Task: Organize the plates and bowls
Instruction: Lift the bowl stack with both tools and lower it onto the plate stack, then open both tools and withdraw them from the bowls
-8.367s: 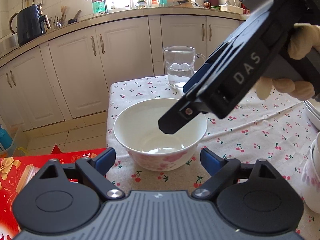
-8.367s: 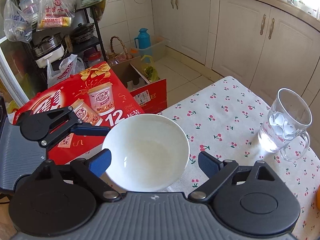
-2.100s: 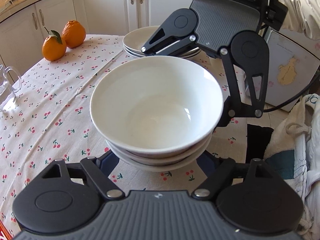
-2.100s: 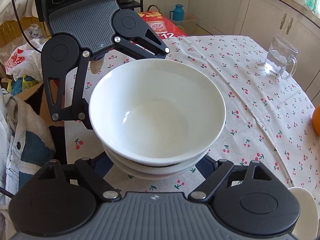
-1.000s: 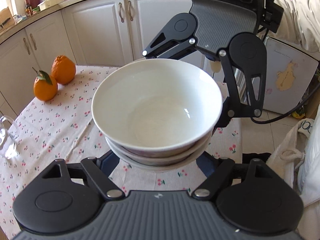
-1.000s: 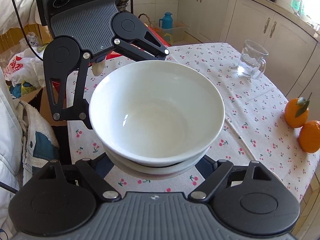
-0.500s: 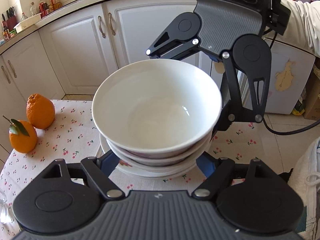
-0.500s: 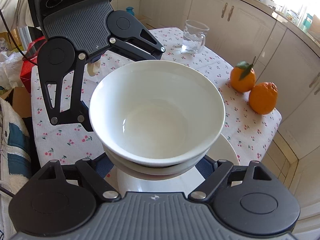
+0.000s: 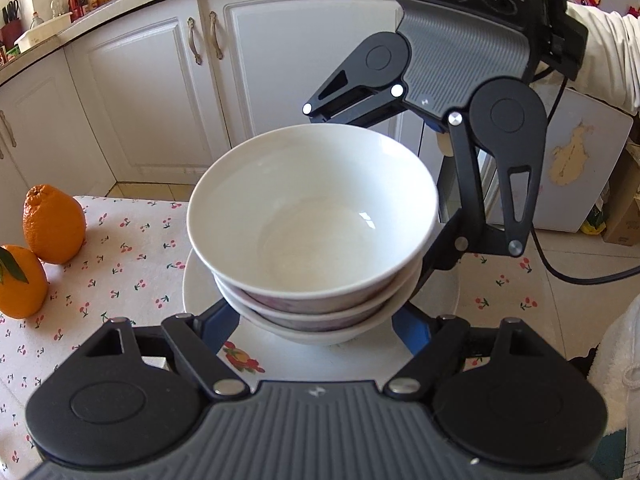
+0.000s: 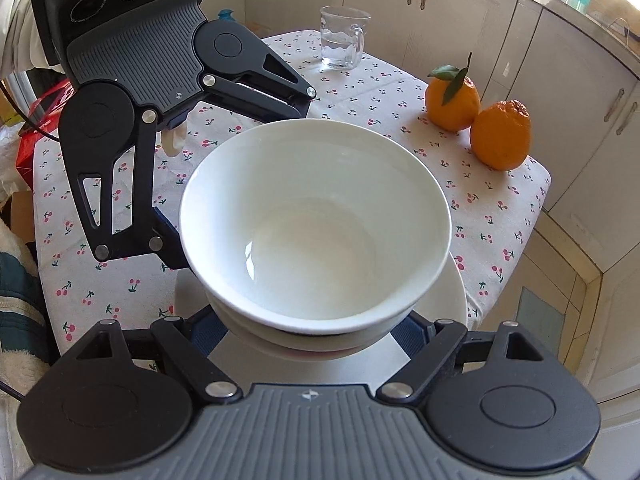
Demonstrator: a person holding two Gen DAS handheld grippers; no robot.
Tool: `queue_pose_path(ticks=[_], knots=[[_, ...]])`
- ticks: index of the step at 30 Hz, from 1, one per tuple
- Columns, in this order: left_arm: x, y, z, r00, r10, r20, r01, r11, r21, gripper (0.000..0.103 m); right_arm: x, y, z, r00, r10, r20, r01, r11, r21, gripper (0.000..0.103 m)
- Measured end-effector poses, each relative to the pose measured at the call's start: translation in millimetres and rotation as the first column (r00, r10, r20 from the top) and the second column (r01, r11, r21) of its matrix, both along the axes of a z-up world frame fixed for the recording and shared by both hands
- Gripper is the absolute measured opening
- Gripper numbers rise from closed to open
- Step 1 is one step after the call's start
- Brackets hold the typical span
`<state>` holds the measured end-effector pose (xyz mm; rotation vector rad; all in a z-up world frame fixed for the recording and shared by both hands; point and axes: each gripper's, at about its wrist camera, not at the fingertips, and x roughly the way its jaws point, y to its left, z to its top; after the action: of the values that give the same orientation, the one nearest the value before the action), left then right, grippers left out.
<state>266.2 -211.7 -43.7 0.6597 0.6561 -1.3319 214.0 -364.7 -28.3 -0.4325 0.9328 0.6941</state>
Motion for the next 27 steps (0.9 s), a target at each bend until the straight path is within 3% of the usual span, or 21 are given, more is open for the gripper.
queue_pose_path(ticks=[13,17,22,27], knots=[[0.4,-1.0,-1.6,1.0,0.01,0.009,-0.01,1.0,-0.011,0.083,5.5,-4.7,-4.9,0.999,-0.036,-0.02,0.036,0.999,0.024,0.09],[-5.3,1.6,0.5,0.999,0.035,0.035,-0.034,0.999,-0.022,0.09,2.8,-1.7,-5.2,0.999,-0.044,-0.015,0.044,0.999,0.01,0.092],[-17.2,14.3,8.4,0.991,0.106,0.077,-0.104,0.994,-0.031,0.095,-8.5,1.4,-1.2,0.997,-0.078,0.003,0.078,0.997,0.008,0.1],[-40.5,35.6,21.0,0.961,0.25,0.115,-0.244,0.968,-0.064,0.097,-26.7,3.7,11.9,0.981,-0.19,0.039,0.189,0.982,0.017,0.103]])
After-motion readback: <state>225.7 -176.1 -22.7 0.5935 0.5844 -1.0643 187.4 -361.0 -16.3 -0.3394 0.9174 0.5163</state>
